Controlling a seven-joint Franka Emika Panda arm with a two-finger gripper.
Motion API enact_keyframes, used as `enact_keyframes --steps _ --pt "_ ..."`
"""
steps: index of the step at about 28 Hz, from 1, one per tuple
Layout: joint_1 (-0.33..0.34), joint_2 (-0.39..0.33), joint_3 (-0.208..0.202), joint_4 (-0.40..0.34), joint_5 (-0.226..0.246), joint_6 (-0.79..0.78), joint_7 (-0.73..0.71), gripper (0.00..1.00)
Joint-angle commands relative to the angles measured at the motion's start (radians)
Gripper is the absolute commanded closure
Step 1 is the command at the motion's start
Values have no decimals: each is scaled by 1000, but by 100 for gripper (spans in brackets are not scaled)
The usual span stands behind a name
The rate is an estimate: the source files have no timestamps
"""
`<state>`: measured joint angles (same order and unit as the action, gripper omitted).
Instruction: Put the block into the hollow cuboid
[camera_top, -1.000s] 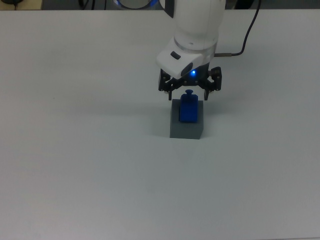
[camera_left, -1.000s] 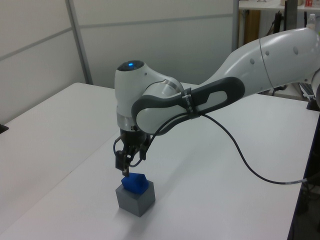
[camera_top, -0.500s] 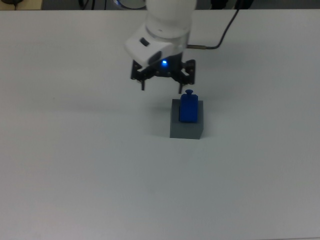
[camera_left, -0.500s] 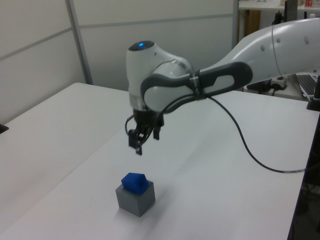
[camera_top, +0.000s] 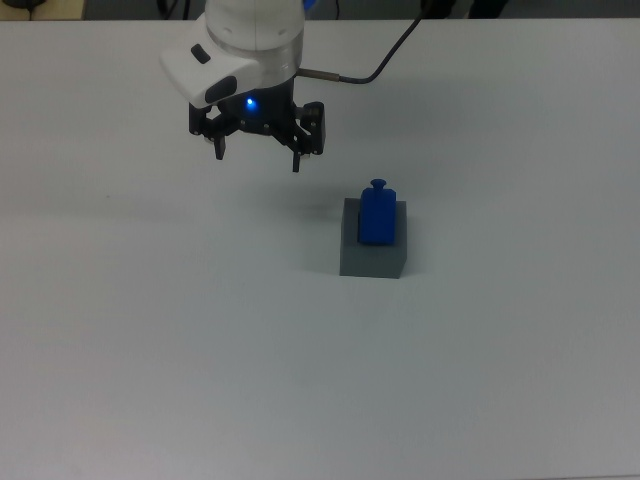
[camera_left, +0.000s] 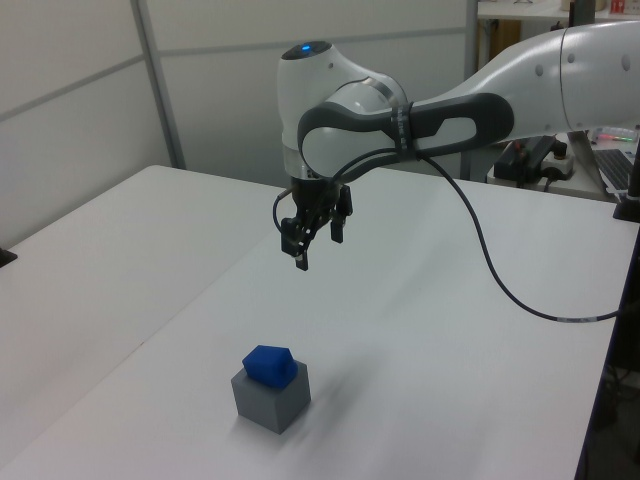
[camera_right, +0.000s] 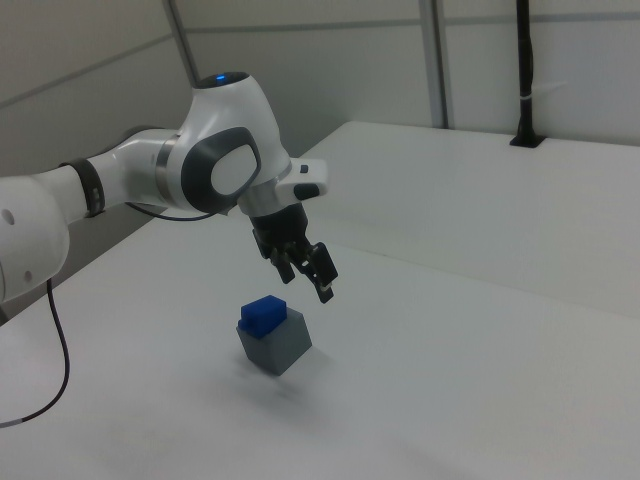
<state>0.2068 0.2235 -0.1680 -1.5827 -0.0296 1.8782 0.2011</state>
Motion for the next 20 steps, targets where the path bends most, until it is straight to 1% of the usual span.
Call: enact_keyframes --steps 1,5,9,13,20 --pt "5 -4 -2 10 -1 -34 -31 0" --pt "2 -3 -1 10 11 -36 -67 0" --pt "2 -3 1 10 10 -62 -80 0" --pt "0 -3 -2 10 13 -71 -143 0" --pt "-10 -1 -5 10 13 -71 -150 0"
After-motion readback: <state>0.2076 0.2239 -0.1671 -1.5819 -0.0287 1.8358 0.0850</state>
